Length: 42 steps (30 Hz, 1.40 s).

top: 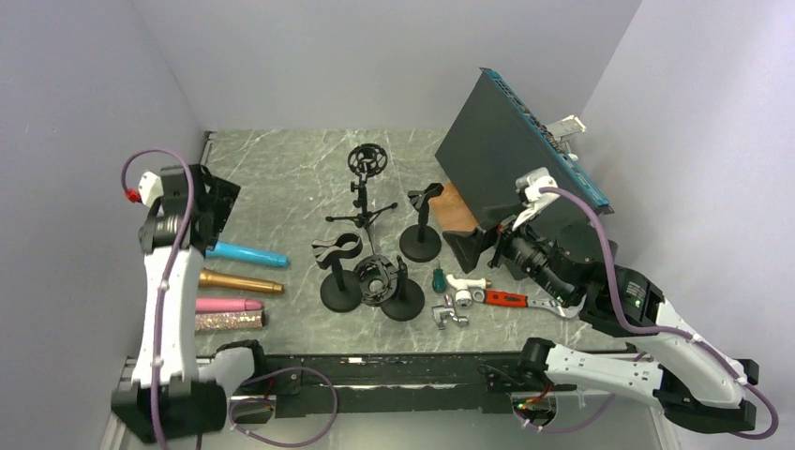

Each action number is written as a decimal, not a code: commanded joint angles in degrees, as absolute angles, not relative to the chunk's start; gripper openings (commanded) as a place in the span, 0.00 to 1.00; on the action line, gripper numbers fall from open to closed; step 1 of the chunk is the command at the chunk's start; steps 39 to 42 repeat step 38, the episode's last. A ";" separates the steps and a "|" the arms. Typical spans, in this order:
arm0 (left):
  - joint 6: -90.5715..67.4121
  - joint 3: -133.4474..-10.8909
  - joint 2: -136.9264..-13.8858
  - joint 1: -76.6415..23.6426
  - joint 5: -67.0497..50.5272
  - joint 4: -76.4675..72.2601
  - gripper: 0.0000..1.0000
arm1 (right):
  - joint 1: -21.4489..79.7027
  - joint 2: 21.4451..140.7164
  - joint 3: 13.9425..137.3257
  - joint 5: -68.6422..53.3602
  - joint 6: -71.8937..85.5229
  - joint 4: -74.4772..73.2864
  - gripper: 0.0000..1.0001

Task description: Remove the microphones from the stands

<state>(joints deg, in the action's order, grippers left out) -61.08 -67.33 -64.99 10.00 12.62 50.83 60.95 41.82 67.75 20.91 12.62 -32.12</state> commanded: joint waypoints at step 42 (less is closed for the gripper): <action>-12.89 -81.03 -49.65 -43.37 12.61 23.20 1.00 | 61.24 45.81 86.11 50.74 17.40 -45.66 1.00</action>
